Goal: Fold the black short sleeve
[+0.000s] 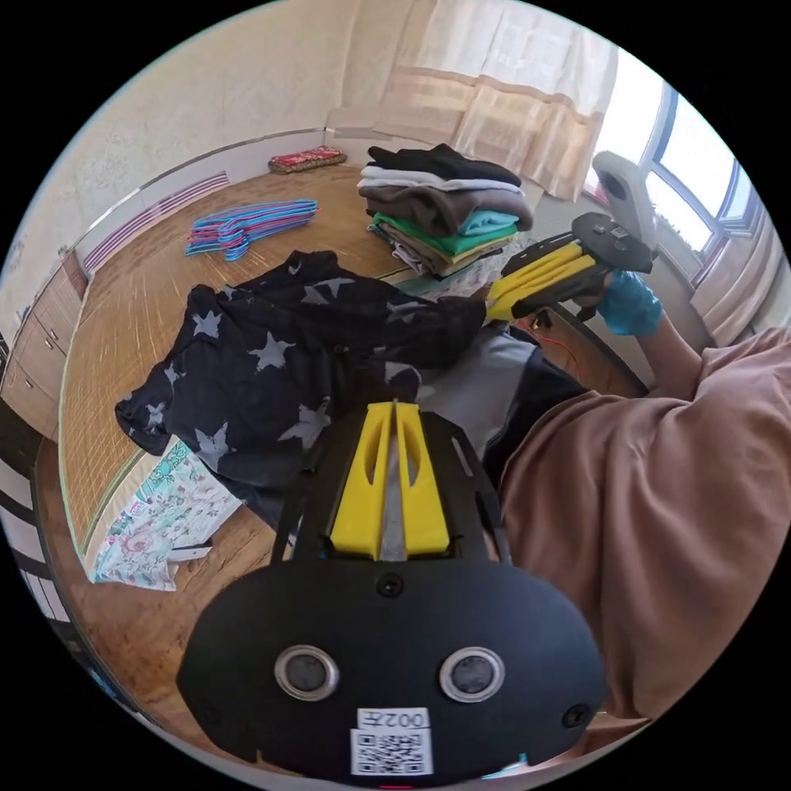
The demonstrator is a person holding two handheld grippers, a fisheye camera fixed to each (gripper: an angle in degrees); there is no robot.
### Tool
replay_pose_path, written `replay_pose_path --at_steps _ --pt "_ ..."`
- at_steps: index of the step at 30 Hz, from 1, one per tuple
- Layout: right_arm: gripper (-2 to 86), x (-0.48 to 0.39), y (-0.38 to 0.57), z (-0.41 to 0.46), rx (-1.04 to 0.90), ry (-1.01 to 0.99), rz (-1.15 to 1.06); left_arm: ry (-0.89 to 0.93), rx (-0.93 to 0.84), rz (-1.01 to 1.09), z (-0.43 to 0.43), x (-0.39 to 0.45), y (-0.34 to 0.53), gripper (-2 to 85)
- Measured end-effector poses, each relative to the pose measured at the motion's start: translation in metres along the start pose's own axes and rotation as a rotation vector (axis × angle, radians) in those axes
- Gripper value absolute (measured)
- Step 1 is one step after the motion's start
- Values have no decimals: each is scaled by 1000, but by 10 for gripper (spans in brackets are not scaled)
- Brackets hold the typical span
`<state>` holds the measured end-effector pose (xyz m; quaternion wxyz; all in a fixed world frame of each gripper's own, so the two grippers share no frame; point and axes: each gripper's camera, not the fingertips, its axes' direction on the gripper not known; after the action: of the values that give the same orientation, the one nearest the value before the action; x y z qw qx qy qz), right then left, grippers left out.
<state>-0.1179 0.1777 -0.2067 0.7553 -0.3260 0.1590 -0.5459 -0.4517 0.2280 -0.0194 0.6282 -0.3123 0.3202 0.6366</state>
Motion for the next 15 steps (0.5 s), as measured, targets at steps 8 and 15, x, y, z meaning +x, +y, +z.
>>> replay_pose_path --at_steps 8,15 --pt "32 -36 46 45 -164 -124 -67 190 -60 108 28 32 -19 2" --pt "41 10 56 10 21 -10 36 84 -34 107 6 20 -30 28"
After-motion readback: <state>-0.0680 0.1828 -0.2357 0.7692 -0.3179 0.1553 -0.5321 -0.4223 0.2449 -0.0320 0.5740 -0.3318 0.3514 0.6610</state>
